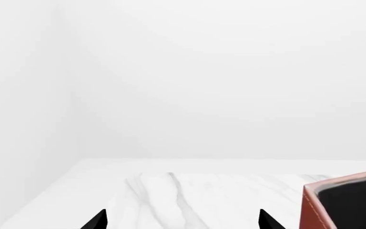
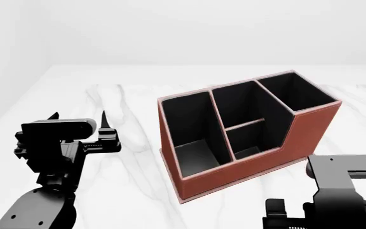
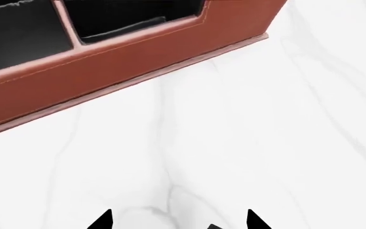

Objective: Pick up the book and place it in the left compartment of the caddy.

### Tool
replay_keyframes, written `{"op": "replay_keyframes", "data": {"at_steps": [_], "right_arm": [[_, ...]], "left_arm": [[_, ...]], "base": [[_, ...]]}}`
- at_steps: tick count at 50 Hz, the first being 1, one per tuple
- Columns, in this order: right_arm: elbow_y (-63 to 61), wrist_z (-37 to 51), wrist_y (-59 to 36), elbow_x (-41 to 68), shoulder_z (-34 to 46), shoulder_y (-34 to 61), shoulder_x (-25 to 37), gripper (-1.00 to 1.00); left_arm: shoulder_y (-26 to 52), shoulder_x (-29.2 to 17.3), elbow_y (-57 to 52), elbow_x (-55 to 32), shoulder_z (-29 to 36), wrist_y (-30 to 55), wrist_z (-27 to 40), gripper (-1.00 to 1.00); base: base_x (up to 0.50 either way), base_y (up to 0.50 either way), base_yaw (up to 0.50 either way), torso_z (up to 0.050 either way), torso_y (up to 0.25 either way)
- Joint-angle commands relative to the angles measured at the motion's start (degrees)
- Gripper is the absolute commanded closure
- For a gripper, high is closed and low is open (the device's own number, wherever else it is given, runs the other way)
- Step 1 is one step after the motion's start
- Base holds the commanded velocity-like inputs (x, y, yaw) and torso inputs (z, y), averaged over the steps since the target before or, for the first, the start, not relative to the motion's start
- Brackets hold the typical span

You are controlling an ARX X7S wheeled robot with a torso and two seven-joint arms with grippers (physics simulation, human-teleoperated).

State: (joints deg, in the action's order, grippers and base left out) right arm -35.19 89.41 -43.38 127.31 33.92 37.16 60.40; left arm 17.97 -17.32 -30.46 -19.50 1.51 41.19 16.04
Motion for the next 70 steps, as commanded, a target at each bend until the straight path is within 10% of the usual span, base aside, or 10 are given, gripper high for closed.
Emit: {"op": "replay_keyframes", "data": {"at_steps": [1, 70], "right_arm": [[-3.0, 0.2, 13.1, -1.9, 8.7, 1.5, 6.8, -1.00], [3.8, -17.1, 33.9, -12.0, 14.6, -21.8, 10.1, -1.00]], "left_arm": [[-0.1, -0.4, -0.3, -0.4, -0.3, 0.2, 0.3, -1.00], [-0.9, -1.6, -1.0, -2.0, -0.9, -0.4, 1.6, -1.00]], "base": [[0.00, 0.00, 0.00, 0.000, 0.000], [0.00, 0.00, 0.00, 0.000, 0.000]]}}
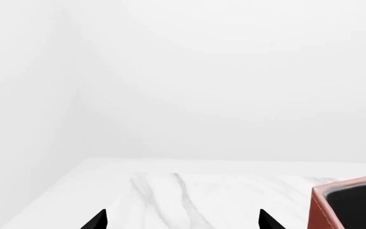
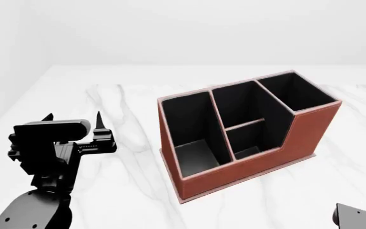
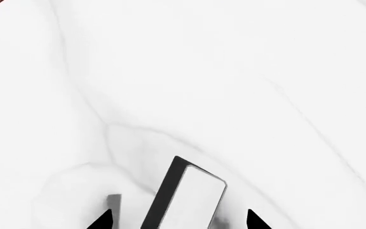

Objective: Pick up the book and place it in the left compartment of the caddy.

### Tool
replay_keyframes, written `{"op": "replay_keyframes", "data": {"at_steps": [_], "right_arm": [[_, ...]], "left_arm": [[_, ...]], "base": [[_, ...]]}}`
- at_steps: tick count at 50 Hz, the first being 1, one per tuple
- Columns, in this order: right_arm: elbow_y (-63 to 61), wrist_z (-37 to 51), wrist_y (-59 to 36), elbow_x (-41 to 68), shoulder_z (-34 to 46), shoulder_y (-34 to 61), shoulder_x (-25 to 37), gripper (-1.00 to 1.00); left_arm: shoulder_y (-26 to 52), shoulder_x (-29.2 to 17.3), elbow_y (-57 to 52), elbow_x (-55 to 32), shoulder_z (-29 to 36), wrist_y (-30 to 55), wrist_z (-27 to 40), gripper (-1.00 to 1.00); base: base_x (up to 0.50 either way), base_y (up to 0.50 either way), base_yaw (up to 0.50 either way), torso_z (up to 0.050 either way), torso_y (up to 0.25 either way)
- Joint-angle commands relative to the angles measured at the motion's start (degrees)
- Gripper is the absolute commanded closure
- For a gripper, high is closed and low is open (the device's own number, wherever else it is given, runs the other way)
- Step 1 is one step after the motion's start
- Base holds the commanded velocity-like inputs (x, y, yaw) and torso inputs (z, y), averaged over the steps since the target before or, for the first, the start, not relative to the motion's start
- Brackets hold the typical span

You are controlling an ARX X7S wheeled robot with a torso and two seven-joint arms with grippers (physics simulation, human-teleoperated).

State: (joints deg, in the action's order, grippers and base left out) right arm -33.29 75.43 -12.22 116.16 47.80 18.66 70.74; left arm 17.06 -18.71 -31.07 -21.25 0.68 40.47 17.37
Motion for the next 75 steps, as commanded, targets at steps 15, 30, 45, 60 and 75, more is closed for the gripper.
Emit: {"op": "replay_keyframes", "data": {"at_steps": [15, 30, 45, 60, 75], "right_arm": [[7.7, -7.9, 2.0, -1.4, 2.0, -3.8, -4.2, -1.00], [7.1, -6.8, 0.6, -3.5, 2.2, -2.3, -4.7, 1.00], [3.3, -7.0, -37.0, -5.3, -2.3, 38.2, -8.1, 1.00], [25.0, -22.1, -52.6, 0.5, 0.8, 61.0, -28.8, 1.00], [60.0, -50.2, -58.9, -23.7, 10.7, 82.6, -49.5, 1.00]], "left_arm": [[0.0, -0.4, -0.4, -0.3, 0.3, 0.2, 0.6, -1.00], [-0.4, -0.7, -0.7, -0.7, 0.1, 0.1, 0.9, -1.00], [0.1, -0.7, -0.1, -0.7, 0.9, 0.0, 1.0, -1.00], [1.0, -0.5, 1.1, -0.6, 1.9, -0.1, 1.2, -1.00], [1.6, -0.6, 1.7, -0.6, 2.4, -0.1, 1.5, -1.00]], "base": [[0.00, 0.00, 0.00, 0.000, 0.000], [0.00, 0.00, 0.00, 0.000, 0.000], [0.00, 0.00, 0.00, 0.000, 0.000], [0.00, 0.00, 0.00, 0.000, 0.000], [0.00, 0.00, 0.00, 0.000, 0.001]]}}
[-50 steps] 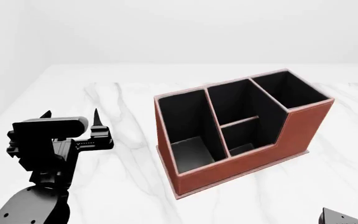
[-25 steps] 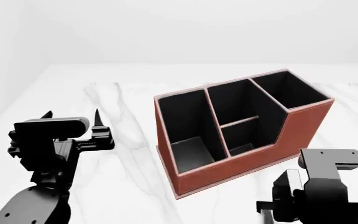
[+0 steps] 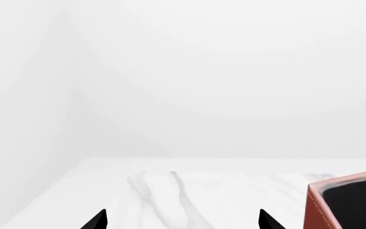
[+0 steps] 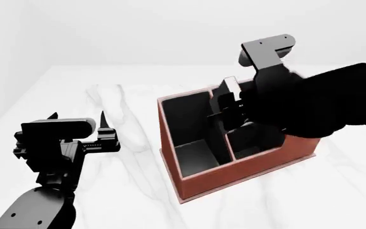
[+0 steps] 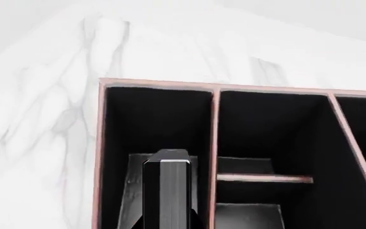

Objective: Pick up the book and place it in the left compartment of the caddy.

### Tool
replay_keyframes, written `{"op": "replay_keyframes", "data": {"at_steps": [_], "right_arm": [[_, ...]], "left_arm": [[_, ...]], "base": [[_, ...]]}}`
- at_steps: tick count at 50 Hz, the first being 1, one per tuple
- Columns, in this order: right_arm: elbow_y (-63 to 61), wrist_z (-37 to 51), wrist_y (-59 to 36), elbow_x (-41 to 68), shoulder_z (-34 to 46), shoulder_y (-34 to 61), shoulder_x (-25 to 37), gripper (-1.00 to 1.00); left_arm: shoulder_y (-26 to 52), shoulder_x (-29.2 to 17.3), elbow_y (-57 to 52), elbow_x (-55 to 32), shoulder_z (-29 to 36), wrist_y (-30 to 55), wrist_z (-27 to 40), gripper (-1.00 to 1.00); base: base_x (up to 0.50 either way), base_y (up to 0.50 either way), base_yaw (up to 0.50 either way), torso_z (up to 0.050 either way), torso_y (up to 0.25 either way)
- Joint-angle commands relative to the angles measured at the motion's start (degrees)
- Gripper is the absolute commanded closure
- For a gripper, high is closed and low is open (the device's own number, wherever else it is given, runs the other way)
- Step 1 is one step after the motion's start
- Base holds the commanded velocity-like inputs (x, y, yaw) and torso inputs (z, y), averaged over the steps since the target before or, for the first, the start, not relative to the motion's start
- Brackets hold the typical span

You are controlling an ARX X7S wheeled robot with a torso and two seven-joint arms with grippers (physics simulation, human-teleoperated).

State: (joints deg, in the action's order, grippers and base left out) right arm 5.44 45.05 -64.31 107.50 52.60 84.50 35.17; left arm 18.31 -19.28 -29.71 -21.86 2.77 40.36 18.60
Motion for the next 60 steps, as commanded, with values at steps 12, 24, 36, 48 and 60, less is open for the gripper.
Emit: {"op": "replay_keyframes", "data": {"at_steps": [12, 24, 36, 48, 60], "right_arm": [[56.8, -52.9, -3.5, -34.8, 23.7, 26.6, -35.1, 1.00], [57.2, -47.9, -2.1, -22.8, 35.8, 27.6, -35.2, 1.00], [57.7, -45.6, -3.4, -21.3, 36.6, 27.0, -35.2, 1.00], [59.4, -44.3, -3.3, -16.6, 36.8, 26.4, -35.2, 1.00], [59.8, -43.0, -1.4, -13.5, 38.1, 22.5, -35.2, 1.00]], "left_arm": [[0.4, -0.3, 0.1, -0.4, 0.1, 0.3, 0.5, -1.00], [1.2, -0.4, 0.2, -0.8, 0.4, 0.8, 0.7, -1.00], [1.0, -0.4, 0.2, -0.9, 0.5, 0.4, 0.9, -1.00], [1.1, -0.4, 0.9, -0.8, 0.9, -0.2, 0.9, -1.00], [0.7, -0.5, 0.9, -1.1, 0.6, -0.5, 1.0, -1.00]], "base": [[0.00, 0.00, 0.00, 0.000, 0.001], [0.00, 0.00, 0.00, 0.000, 0.001], [0.00, 0.00, 0.00, 0.000, 0.001], [0.00, 0.00, 0.00, 0.000, 0.002], [0.00, 0.00, 0.00, 0.000, 0.001]]}}
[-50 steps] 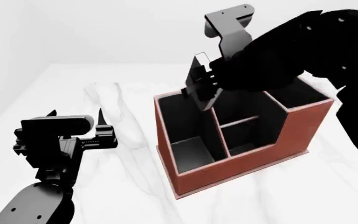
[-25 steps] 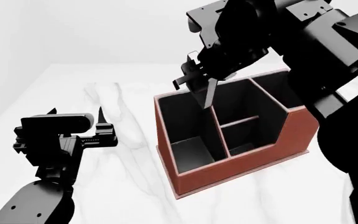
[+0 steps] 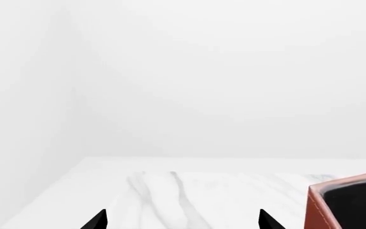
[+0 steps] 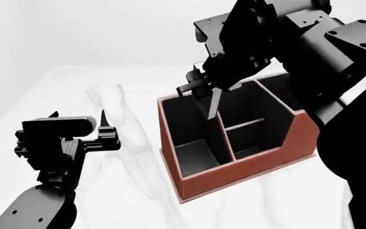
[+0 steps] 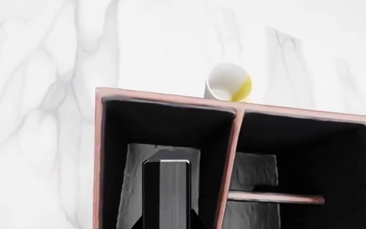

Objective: Pick up the book and place it in the left compartment of the caddy.

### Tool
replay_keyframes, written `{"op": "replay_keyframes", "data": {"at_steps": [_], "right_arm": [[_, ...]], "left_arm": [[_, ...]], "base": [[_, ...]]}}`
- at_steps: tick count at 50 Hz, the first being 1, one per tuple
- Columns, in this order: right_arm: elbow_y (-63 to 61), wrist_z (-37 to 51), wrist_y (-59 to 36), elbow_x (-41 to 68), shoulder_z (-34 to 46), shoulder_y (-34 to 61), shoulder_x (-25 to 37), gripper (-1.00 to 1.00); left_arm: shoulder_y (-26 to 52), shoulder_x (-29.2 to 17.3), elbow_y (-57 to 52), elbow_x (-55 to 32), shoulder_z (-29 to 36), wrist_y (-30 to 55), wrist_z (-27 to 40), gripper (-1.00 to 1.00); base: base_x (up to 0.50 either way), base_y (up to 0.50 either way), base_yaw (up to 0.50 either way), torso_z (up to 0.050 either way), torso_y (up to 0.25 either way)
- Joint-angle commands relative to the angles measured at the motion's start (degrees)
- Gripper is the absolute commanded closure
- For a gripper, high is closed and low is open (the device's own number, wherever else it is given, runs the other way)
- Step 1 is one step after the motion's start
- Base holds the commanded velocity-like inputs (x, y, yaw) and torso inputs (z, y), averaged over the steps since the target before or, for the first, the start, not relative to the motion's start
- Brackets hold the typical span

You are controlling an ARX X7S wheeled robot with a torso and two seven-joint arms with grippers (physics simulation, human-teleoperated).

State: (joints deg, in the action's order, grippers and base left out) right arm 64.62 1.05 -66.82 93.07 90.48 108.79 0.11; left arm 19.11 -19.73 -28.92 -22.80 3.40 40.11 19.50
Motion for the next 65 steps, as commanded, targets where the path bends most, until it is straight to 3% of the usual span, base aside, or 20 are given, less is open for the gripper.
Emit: {"op": "replay_keyframes", "data": {"at_steps": [1, 42, 65], "right_arm": [[0.6, 1.2, 1.1, 1.4, 0.2, -2.1, -0.1, 1.00], [-0.1, 2.3, 10.9, -0.2, 0.0, -16.8, -0.1, 1.00], [-0.3, 4.1, 12.6, -0.6, 0.0, -20.2, -0.1, 1.00]], "left_arm": [[0.0, -0.1, 0.2, -0.1, 0.0, -0.3, 0.2, -1.00], [-0.4, -0.5, 0.4, -0.8, 0.3, -1.1, 0.5, -1.00], [-0.9, -0.9, -0.1, -1.3, -0.1, -1.3, 0.9, -1.00]], "base": [[0.00, 0.00, 0.00, 0.000, 0.000], [0.00, 0.00, 0.00, 0.000, 0.001], [0.00, 0.00, 0.00, 0.001, 0.001]]}}
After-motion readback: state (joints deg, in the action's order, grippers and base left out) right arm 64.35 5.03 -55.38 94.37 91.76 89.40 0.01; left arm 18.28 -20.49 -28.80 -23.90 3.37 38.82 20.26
